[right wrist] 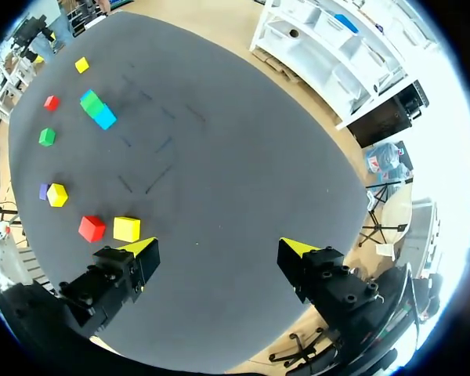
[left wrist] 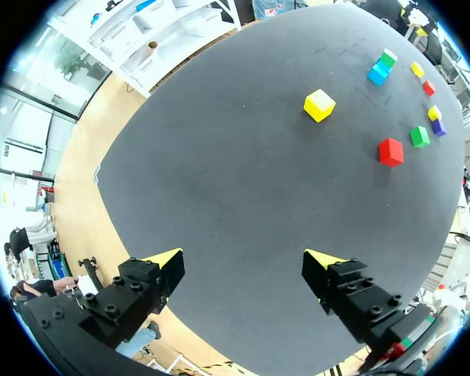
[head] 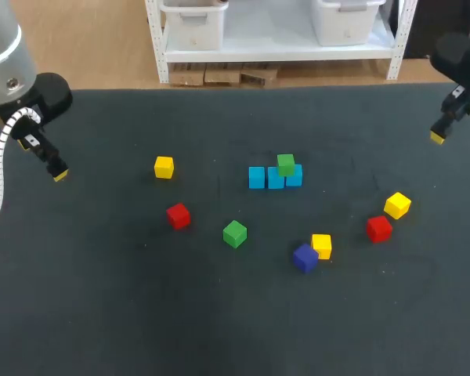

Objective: Place the blue cubes, place green cubes on the blue cubes, place the yellow cubes on the green cubes, then place the red cubes on the yellow cubes, and place purple cube on the red cubes.

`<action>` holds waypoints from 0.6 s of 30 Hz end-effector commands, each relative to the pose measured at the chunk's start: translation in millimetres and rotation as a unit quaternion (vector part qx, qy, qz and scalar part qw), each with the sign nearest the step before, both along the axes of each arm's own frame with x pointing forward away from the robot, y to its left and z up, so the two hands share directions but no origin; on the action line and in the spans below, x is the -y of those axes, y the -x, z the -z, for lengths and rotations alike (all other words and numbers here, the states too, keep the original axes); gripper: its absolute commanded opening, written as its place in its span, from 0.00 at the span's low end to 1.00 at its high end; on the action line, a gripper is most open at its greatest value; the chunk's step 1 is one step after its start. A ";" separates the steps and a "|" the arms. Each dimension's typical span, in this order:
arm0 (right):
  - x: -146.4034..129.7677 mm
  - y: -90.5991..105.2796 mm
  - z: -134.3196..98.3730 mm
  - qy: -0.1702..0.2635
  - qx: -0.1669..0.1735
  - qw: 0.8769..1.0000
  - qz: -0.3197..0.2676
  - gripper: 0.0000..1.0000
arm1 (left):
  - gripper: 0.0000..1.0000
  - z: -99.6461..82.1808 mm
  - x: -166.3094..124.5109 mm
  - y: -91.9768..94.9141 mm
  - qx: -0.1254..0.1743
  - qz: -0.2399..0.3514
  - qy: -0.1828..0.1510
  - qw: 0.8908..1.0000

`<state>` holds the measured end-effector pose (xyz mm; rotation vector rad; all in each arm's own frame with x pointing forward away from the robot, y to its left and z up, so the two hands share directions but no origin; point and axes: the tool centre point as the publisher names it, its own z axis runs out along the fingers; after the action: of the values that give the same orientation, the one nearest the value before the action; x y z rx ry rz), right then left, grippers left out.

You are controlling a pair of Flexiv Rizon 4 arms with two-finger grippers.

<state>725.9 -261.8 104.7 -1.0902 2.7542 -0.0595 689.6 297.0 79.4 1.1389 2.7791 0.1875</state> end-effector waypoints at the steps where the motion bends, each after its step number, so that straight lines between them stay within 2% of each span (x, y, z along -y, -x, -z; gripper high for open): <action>1: 0.5 0.0 -0.4 -0.001 0.000 1.000 -0.001 1.00 | 1.00 -8.7 9.6 10.5 0.005 -0.001 -0.009 1.000; 6: 0.5 0.0 -0.4 -0.001 0.000 1.000 -0.001 1.00 | 1.00 -16.1 21.9 22.0 0.010 0.006 -0.016 1.000; 11: 0.5 0.0 -0.4 -0.001 0.000 1.000 -0.001 1.00 | 1.00 -19.6 37.5 31.3 -0.001 0.021 -0.011 1.000; 18: 0.5 0.0 -0.4 -0.001 0.000 1.000 -0.001 1.00 | 1.00 -10.2 71.4 44.3 -0.025 0.052 -0.002 0.998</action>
<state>726.0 -261.7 104.8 -1.0903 2.7545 -0.0594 644.2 236.1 93.9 1.2820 2.7501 0.1553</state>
